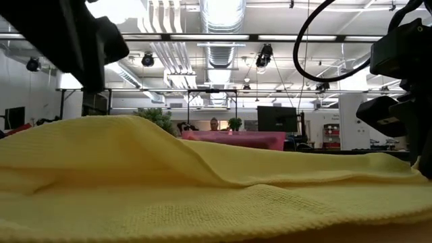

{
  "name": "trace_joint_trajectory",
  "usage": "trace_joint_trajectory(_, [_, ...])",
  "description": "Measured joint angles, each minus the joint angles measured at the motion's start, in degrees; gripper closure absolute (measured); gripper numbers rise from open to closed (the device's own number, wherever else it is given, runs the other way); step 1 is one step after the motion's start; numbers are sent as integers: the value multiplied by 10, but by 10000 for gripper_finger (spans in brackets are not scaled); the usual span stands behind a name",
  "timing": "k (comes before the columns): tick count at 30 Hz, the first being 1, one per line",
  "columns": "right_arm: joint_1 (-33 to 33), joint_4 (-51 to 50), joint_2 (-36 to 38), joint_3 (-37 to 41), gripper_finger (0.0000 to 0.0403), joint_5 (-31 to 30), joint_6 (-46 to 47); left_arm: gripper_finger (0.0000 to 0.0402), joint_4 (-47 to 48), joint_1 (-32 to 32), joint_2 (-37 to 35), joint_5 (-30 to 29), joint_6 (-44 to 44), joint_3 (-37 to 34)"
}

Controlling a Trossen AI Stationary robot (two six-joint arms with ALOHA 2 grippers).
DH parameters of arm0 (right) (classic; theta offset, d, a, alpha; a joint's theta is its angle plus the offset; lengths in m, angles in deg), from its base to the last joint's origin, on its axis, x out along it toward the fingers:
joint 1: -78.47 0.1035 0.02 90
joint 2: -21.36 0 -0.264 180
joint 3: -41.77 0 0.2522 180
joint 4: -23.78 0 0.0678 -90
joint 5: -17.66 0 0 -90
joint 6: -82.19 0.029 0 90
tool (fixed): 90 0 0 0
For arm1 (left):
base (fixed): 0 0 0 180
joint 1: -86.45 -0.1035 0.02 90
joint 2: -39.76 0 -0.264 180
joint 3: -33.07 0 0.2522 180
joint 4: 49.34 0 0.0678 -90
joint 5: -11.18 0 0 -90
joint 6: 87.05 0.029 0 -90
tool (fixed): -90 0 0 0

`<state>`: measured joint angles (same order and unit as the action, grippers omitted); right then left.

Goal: Fold microfiber towels
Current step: Fold the yellow microfiber towel

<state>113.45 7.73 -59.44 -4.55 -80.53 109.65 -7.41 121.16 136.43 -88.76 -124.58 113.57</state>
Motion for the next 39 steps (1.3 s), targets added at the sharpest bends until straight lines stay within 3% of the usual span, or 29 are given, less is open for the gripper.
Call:
trace_joint_trajectory(19, [0,0,0,0,394,-1,0,279,-42,-4,76,49,4,-5])
trace_joint_trajectory(22, [0,1,0,0,394,-1,-3,300,-42,-3,77,53,5,-4])
trace_joint_trajectory(24, [0,-3,0,-5,394,-1,-7,337,-37,-2,75,53,5,-4])
trace_joint_trajectory(27, [0,-4,3,-16,394,-1,-17,390,-13,-2,65,51,4,-1])
trace_joint_trajectory(33, [0,-31,36,-30,394,-3,-30,400,84,-1,38,15,8,19])
trace_joint_trajectory(39, [-4,-84,84,-38,394,-95,-55,401,177,-8,-3,-46,10,10])
